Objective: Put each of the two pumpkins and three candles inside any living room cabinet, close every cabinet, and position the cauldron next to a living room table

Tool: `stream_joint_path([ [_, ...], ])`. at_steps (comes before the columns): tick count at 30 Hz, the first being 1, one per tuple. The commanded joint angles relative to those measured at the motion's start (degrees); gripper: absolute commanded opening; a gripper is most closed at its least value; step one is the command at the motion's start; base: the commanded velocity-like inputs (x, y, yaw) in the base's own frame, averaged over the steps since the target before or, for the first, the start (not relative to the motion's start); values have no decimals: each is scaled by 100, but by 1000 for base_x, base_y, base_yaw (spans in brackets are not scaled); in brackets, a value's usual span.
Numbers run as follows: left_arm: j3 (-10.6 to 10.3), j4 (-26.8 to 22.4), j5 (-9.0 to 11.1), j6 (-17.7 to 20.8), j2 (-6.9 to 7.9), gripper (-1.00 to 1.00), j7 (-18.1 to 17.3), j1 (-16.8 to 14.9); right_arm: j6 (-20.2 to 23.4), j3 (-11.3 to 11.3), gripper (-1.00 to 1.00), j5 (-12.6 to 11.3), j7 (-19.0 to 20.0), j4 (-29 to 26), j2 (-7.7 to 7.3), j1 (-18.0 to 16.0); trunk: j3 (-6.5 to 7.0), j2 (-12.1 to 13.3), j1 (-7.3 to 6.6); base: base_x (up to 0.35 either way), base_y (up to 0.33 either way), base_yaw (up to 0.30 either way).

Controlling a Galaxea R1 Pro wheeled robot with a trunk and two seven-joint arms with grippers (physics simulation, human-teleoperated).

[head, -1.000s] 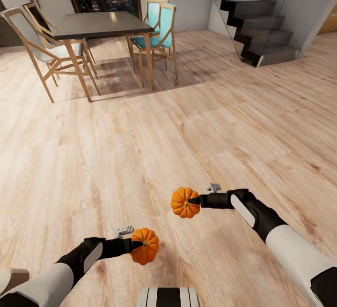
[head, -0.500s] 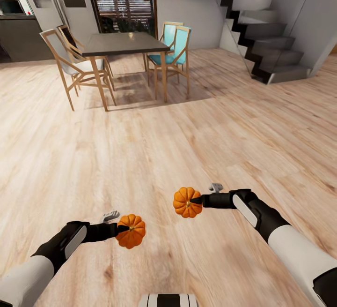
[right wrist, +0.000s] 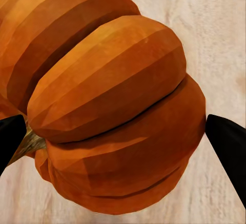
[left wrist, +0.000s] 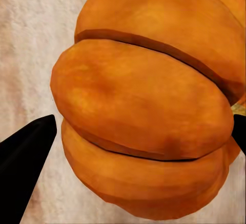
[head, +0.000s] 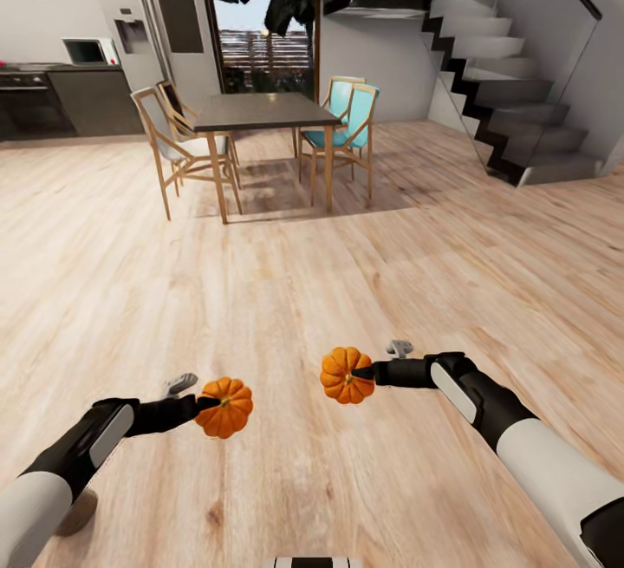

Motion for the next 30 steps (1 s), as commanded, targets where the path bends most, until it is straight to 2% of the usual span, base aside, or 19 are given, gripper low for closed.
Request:
stream_joint_path([
  [1,64,-9,69,29,5,-100,2,-2,11,18,-100,-26,2,-4,-6,1,24,0,-3,0,0,200],
  [3,309,-18,142,37,6,-100,-3,-1,-4,24,-100,-30,6,8,-6,5,82,2,-8,0,0,206],
  [6,385,-16,160,37,6,-100,-4,-1,-8,26,-100,-26,10,12,7,6,158,6,-16,0,0,118],
  [14,431,-17,135,0,7,-100,6,4,-9,44,-100,13,11,12,25,6,351,17,-37,0,0,94],
  [15,432,-18,133,-6,6,-100,12,5,-9,51,-100,75,11,12,28,6,378,18,-39,0,0,226],
  [17,440,-18,132,-18,8,-100,22,7,-15,52,-100,379,15,12,35,6,387,18,-39,0,0,240],
  [20,445,-22,128,-21,13,-100,25,8,-17,53,-100,560,18,12,37,6,402,18,-39,0,0,246],
  [24,426,-25,121,-38,10,-100,56,5,-18,53,-100,622,13,12,38,6,421,18,-39,0,0,247],
  [30,350,-26,10,-73,-26,-100,91,7,-11,53,-100,636,10,17,50,6,445,18,-39,0,0,257],
])
